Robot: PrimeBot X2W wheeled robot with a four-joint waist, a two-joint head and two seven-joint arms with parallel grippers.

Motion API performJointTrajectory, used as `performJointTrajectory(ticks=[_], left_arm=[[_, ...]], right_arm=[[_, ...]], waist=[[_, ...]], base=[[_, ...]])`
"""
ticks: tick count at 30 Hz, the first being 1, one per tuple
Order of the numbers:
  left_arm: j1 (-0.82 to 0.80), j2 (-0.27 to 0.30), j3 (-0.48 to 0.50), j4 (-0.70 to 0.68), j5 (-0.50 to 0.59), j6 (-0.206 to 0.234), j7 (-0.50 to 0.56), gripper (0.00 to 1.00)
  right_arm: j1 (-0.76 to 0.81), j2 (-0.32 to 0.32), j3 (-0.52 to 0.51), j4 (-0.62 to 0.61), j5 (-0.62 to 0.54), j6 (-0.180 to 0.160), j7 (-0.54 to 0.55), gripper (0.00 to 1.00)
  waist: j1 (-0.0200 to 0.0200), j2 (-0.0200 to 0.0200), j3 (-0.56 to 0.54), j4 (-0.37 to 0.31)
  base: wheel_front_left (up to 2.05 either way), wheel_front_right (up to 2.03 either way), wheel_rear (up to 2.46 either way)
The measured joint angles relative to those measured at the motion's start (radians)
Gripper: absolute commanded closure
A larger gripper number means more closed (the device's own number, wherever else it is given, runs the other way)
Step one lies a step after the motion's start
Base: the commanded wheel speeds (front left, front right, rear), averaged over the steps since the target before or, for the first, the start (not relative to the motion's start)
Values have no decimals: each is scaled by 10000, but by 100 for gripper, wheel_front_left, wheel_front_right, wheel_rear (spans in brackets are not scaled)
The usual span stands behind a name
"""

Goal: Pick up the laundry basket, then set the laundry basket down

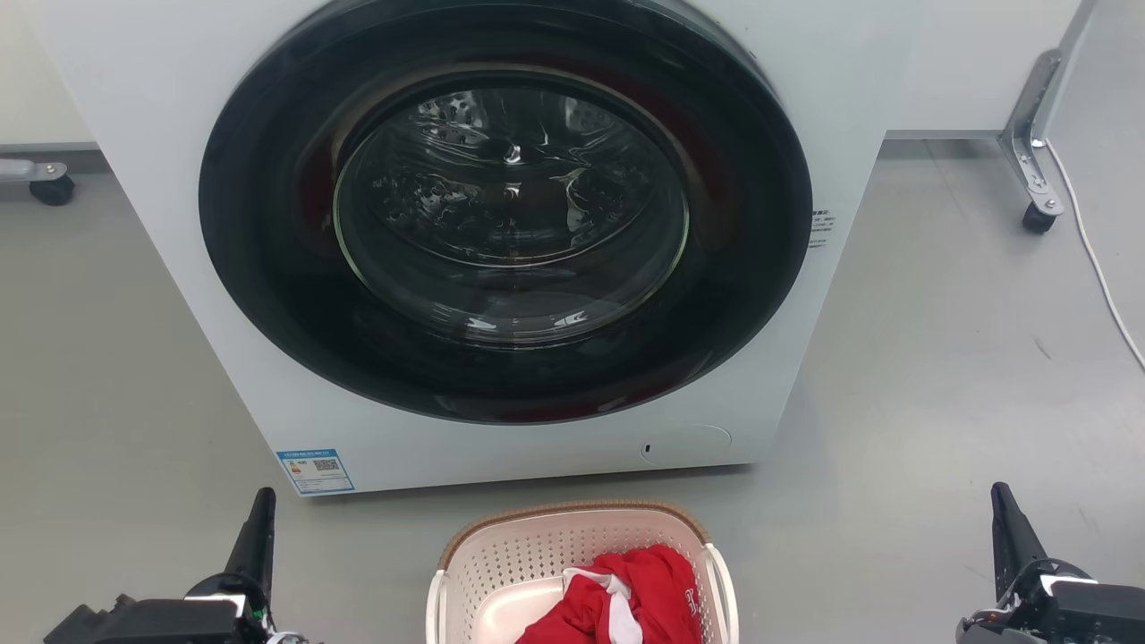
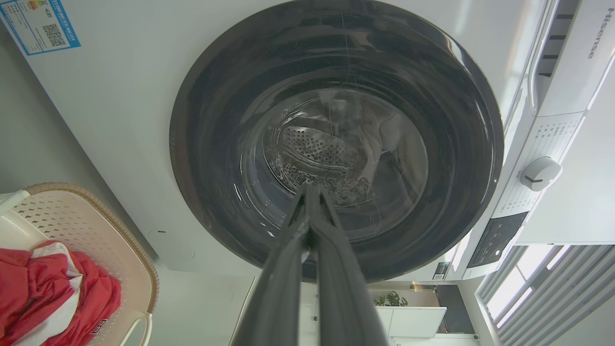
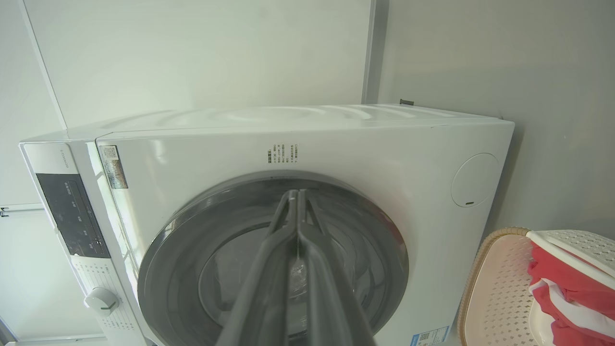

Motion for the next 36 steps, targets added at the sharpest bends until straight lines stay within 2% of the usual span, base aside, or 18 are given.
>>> performJointTrajectory(ticks=[36], left_arm=[[0,0,0,8,0,0,0,100]], right_arm=[[0,2,0,-2,12,0,0,100]], waist=[[0,0,0,0]], base=[[0,0,0]])
